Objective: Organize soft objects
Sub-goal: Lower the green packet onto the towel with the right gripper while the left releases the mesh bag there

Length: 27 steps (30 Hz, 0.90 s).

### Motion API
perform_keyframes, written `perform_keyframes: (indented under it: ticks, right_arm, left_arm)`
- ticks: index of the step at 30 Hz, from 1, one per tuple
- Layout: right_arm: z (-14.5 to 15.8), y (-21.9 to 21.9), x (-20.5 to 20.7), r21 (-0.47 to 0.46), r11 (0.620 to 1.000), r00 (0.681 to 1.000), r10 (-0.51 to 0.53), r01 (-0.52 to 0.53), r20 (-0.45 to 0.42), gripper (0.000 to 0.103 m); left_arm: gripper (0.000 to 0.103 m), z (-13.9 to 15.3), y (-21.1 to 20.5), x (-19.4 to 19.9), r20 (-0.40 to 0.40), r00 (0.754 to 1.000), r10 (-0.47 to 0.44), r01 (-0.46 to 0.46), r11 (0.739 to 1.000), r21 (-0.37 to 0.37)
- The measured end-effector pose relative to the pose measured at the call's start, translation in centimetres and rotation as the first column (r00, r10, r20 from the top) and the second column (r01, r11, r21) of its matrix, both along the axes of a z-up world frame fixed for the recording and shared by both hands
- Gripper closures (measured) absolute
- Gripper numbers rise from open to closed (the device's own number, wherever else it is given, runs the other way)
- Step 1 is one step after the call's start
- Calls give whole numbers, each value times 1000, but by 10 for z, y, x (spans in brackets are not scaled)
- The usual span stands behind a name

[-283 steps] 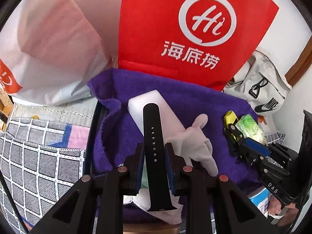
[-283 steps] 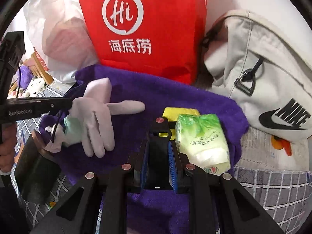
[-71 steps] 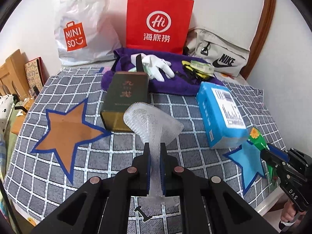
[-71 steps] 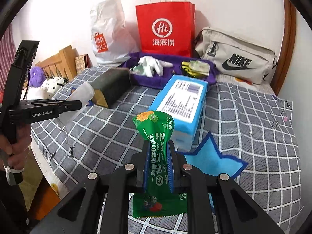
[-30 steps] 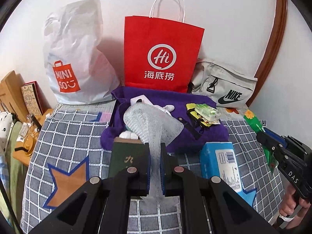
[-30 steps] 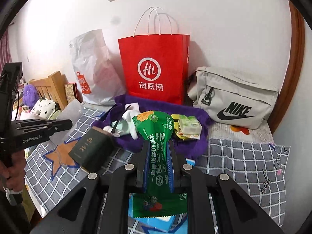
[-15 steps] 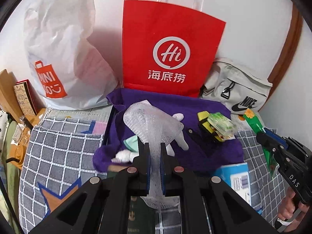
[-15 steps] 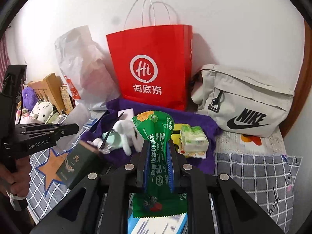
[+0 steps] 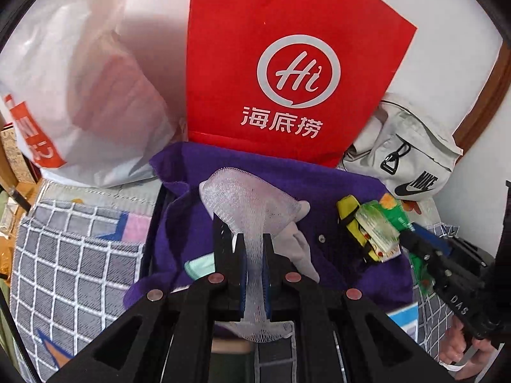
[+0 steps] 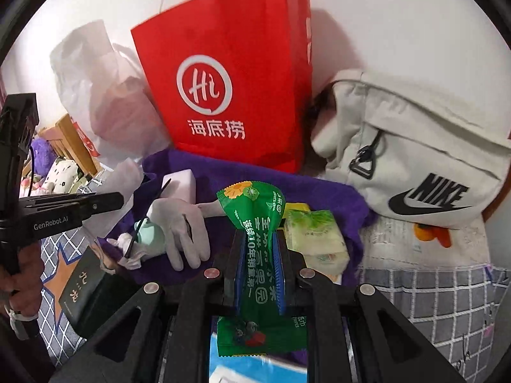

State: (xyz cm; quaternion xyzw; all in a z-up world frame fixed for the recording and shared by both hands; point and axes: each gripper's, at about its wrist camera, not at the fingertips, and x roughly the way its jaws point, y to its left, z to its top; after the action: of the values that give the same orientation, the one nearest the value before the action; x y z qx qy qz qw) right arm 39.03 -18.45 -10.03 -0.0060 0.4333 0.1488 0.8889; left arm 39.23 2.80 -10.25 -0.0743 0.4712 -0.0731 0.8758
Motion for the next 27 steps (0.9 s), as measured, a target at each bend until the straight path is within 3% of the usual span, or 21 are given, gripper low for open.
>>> perform_keyframes:
  ticks: [14, 20, 21, 23, 26, 27]
  right_arm:
    - [-46, -1, 35, -5, 1000, 995, 14, -15, -101, 84]
    - [-52, 1, 38, 14, 999, 992, 33, -31, -119, 75]
    - [-52, 2, 38, 14, 999, 992, 39, -38, -120, 72]
    - [-50, 3, 37, 19, 999, 993, 47, -45, -111, 64]
    - [-42, 6, 32, 29, 998, 995, 58, -56, -81, 33]
    - [-39, 6, 30, 33, 998, 996, 57, -54, -71, 24]
  left_arm:
    - [95, -29, -2, 29, -50, 999, -21, 20, 999, -27]
    - [94, -30, -3, 28, -44, 998, -41, 40, 999, -31]
    - [91, -30, -3, 28, -43, 998, -43, 42, 999, -32]
    - [75, -31, -2, 28, -41, 998, -45, 43, 998, -45]
    - [54, -29, -2, 28, -32, 999, -36, 35, 999, -29]
    - [53, -27, -3, 27, -25, 999, -40, 40, 999, -26]
